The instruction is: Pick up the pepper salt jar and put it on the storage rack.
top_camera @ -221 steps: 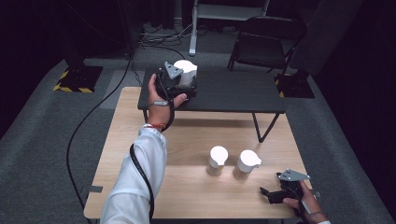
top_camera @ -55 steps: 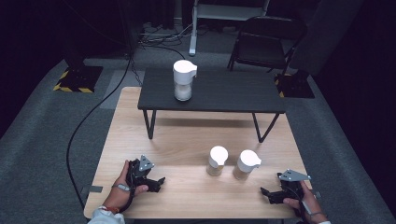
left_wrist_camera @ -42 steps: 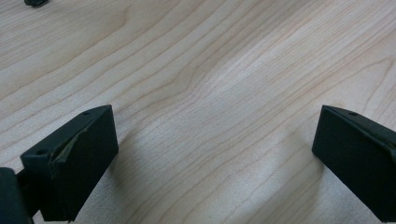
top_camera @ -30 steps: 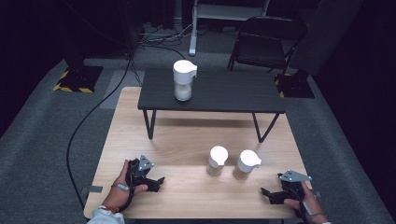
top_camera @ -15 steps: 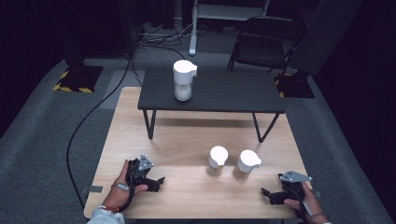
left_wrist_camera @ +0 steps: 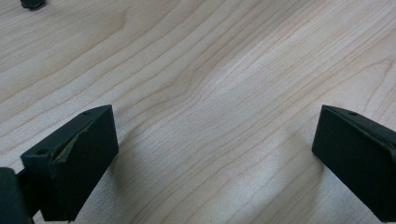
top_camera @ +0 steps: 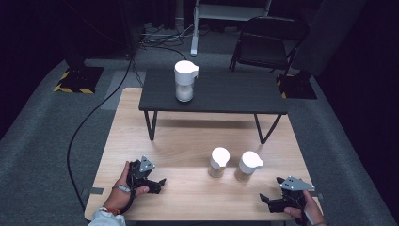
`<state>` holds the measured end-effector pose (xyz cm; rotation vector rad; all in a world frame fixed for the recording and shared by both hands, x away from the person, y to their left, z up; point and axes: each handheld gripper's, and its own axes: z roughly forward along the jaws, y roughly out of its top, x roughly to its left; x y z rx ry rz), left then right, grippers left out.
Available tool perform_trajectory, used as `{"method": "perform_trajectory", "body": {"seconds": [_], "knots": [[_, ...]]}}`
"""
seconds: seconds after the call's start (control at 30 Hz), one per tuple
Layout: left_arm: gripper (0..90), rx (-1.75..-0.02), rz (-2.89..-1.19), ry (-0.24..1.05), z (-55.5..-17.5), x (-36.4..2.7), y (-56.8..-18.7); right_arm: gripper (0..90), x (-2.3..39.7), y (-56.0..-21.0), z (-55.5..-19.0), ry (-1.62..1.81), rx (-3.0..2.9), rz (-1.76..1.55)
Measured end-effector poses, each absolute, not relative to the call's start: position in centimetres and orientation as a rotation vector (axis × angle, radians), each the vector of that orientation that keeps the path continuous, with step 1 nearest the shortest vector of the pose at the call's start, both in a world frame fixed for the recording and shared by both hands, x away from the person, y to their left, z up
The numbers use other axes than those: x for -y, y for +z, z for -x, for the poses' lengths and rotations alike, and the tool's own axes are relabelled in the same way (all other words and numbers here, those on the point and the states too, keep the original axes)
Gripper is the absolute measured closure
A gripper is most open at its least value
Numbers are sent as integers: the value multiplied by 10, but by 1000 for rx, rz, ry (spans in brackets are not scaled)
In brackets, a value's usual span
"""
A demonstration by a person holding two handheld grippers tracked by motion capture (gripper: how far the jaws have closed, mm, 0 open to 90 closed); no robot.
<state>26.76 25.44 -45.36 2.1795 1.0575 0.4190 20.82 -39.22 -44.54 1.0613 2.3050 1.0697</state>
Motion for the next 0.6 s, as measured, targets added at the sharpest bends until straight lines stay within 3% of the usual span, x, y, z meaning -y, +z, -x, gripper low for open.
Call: {"method": "perform_trajectory", "body": {"seconds": [0.6], "knots": [[1, -1058, -2179, 419, -268, -254, -454, 15, 364, -441, -192, 1174, -2279, -1013]]}}
